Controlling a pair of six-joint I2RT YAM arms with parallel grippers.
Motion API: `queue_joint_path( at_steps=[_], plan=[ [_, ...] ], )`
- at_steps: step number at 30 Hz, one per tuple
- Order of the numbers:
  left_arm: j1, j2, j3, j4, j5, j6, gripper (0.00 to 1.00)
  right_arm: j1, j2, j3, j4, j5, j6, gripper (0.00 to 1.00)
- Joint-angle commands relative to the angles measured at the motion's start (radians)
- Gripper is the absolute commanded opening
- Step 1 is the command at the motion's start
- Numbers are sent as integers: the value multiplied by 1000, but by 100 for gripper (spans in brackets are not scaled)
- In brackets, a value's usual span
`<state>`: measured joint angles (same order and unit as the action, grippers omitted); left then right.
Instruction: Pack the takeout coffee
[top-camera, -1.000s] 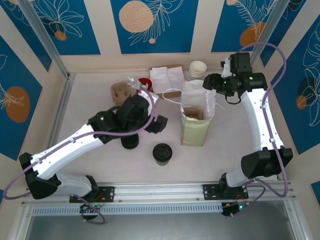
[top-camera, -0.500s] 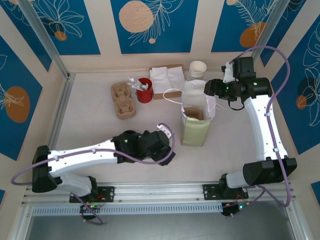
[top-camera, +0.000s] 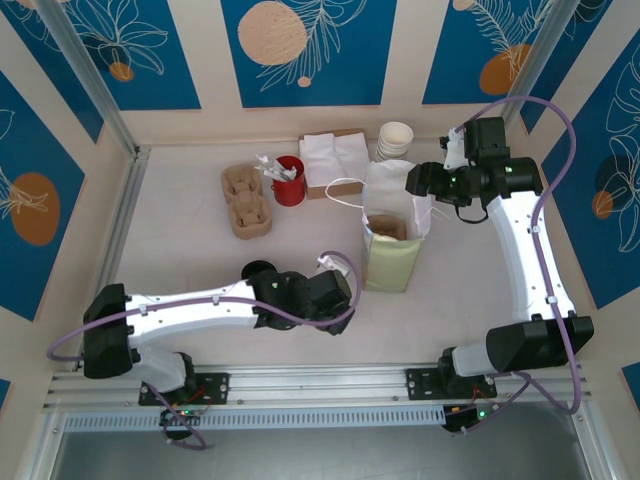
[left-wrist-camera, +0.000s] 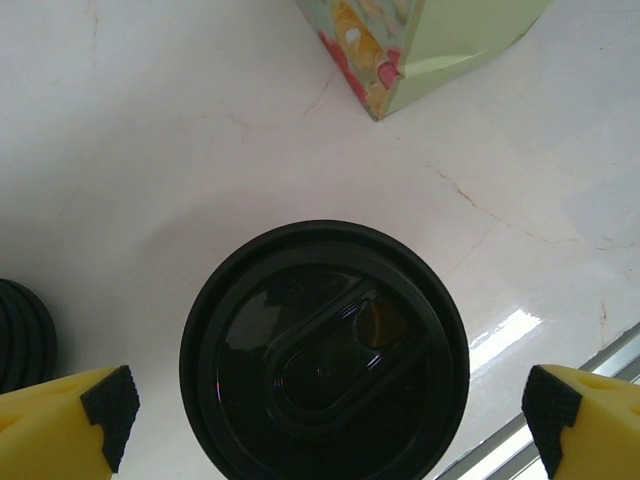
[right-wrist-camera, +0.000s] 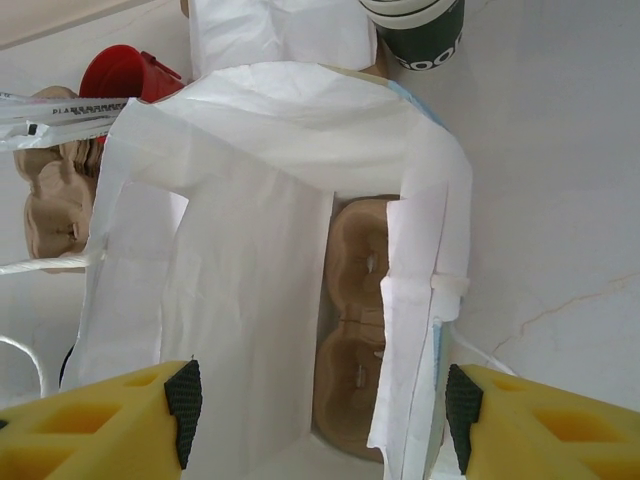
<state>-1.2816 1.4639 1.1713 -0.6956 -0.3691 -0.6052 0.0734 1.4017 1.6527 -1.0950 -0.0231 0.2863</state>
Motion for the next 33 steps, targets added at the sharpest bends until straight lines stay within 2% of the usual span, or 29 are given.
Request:
queue_joint_path(
  at_steps=[1,10,17,33],
  plan=[
    [-13,7,18,-25,-30,-41,99,-7,-5,0,-2,-34,-17,68],
    [-12,48,4,-15,-21,-65,93,-19,7,19,-2,-33,-21,68],
    [-12,61,-4,-4,-18,-74,80,-28,14,25,-2,-40,-25,68],
    [-16,115,25,-83,-14,-91,70,-50,20,43,-10,-54,-40,68]
  ],
)
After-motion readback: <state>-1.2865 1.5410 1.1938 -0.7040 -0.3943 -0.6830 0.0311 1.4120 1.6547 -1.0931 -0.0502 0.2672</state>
